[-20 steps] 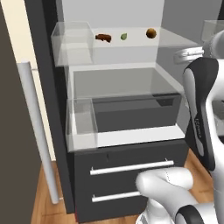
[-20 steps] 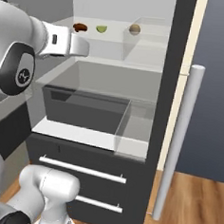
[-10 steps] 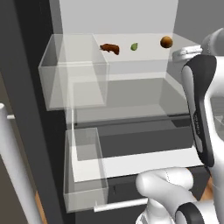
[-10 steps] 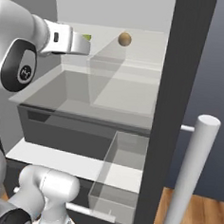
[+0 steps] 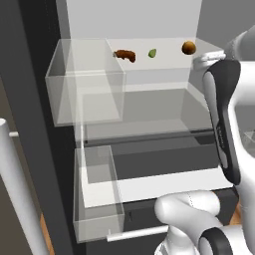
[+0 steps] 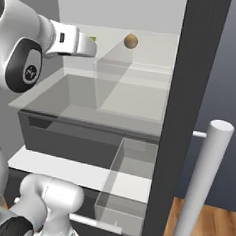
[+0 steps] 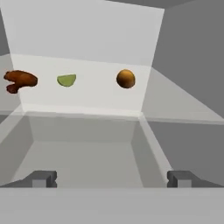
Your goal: Open the fridge, remove the mango, lemon wedge, and chicken drumstick, and place them on any counter.
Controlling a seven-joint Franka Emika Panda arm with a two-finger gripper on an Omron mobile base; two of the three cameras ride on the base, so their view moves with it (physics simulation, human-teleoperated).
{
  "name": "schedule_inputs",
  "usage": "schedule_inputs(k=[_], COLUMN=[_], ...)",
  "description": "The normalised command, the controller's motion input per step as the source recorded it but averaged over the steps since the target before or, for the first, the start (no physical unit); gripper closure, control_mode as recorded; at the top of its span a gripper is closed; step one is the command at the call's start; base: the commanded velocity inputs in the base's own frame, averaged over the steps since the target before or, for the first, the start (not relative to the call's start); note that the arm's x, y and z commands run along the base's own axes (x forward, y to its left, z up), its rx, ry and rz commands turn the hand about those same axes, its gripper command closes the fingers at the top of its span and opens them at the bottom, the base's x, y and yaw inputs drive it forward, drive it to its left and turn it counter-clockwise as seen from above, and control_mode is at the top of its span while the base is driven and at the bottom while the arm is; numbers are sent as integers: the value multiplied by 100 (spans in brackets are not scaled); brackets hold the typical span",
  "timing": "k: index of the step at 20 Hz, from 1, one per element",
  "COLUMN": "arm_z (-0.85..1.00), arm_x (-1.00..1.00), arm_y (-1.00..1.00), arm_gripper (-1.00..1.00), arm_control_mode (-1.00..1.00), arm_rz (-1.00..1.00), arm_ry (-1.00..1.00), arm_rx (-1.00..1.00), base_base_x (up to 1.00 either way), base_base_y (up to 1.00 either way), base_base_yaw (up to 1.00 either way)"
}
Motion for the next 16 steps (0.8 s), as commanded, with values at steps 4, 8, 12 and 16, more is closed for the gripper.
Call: schedule_inputs(k=[4, 8, 12, 16], arm_z=[-1, 0, -9, -21], arm_x=[63, 66, 63, 56], arm_y=[0, 0, 0, 0], arm_gripper=[-100, -100, -100, -100], arm_control_mode=[-100, -100, -100, -100], arm_rz=[0, 0, 0, 0], arm_ry=[11, 11, 6, 0], arm_rx=[0, 0, 0, 0], base_base_x=[0, 0, 0, 0], base_base_y=[0, 0, 0, 0], base_base_yaw=[0, 0, 0, 0])
